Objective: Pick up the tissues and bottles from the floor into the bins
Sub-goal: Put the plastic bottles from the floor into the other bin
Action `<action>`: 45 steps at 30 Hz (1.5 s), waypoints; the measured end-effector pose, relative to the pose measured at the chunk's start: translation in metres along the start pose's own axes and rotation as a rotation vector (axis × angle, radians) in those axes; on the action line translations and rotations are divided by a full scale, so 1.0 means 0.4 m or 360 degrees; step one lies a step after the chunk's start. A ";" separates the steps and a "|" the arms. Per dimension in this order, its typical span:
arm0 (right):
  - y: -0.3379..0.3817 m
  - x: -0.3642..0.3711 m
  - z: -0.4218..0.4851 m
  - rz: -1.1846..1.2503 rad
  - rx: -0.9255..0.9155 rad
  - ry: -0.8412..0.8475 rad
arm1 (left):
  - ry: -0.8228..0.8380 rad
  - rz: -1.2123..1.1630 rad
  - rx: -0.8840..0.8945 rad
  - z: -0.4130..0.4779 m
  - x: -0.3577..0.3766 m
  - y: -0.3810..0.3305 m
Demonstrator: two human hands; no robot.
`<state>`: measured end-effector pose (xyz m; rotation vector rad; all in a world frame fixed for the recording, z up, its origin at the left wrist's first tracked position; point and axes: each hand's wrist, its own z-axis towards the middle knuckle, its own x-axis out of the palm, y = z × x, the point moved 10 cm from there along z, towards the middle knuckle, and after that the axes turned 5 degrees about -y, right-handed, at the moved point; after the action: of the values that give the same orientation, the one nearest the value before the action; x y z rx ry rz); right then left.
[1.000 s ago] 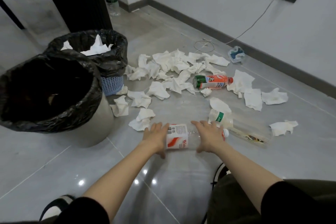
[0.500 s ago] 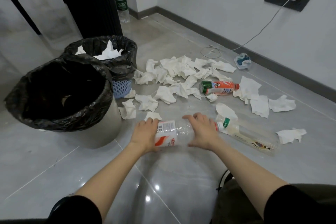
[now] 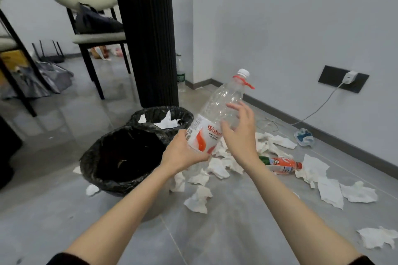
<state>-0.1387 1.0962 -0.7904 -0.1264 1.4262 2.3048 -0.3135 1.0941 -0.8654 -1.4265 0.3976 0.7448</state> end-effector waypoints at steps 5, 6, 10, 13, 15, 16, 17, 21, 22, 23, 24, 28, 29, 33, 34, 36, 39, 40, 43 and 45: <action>0.071 0.091 0.041 0.0545 0.0376 0.0247 | -0.0197 -0.0079 0.0069 0.002 -0.175 -0.021; 0.083 0.128 0.039 0.0655 0.0451 0.0329 | -0.0234 -0.0105 0.0072 0.003 -0.209 -0.013; 0.112 0.276 0.020 0.0793 0.0680 0.0575 | -0.0279 -0.0131 0.0149 0.014 -0.303 0.015; 0.123 0.346 0.002 0.0767 0.0726 0.0626 | -0.0279 -0.0096 0.0215 0.019 -0.346 0.048; 0.128 0.383 -0.011 0.0796 0.0748 0.0638 | -0.0268 -0.0074 0.0221 0.026 -0.365 0.082; 0.128 0.401 -0.018 0.0810 0.0764 0.0650 | -0.0253 -0.0066 0.0220 0.032 -0.368 0.104; 0.128 0.420 -0.027 0.0823 0.0783 0.0667 | -0.0247 -0.0056 0.0219 0.038 -0.372 0.124; 0.108 0.504 -0.073 0.0793 0.0827 0.0783 | -0.0255 -0.0005 0.0113 0.055 -0.367 0.227; 0.094 0.526 -0.086 0.0741 0.0825 0.0825 | -0.0244 -0.0002 0.0062 0.058 -0.358 0.256; 0.077 0.544 -0.102 0.0682 0.0830 0.0866 | -0.0225 -0.0012 0.0026 0.058 -0.346 0.281; 0.056 0.563 -0.116 0.0616 0.0842 0.0900 | -0.0203 -0.0039 0.0006 0.061 -0.332 0.304; -0.030 0.607 -0.143 0.0389 0.0863 0.0908 | -0.0158 -0.0053 -0.0049 0.076 -0.287 0.355; -0.045 0.614 -0.146 0.0354 0.0859 0.0912 | -0.0159 -0.0033 -0.0077 0.080 -0.279 0.362; -0.075 0.633 -0.153 0.0374 0.0914 0.0943 | -0.0244 -0.0051 -0.0209 0.095 -0.264 0.382; -0.079 0.635 -0.153 0.0410 0.0941 0.0938 | -0.0283 -0.0093 -0.0256 0.095 -0.266 0.387; -0.087 0.630 -0.147 0.0454 0.0970 0.0895 | -0.0353 -0.0165 -0.0314 0.091 -0.273 0.386; -0.104 0.605 -0.126 0.0454 0.0948 0.0796 | -0.0421 -0.0219 -0.0336 0.085 -0.282 0.381; -0.107 0.595 -0.119 0.0450 0.0931 0.0770 | -0.0444 -0.0215 -0.0331 0.082 -0.287 0.377; -0.115 0.542 -0.100 0.0451 0.0906 0.0669 | -0.0471 -0.0221 -0.0295 0.075 -0.284 0.337; -0.127 0.492 -0.087 0.0427 0.0889 0.0585 | -0.0435 -0.0262 -0.0255 0.074 -0.265 0.290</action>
<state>-0.3016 1.1455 -0.9071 -0.2074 2.3468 2.0482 -0.4730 1.0966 -0.8777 -1.4621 0.0089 0.8375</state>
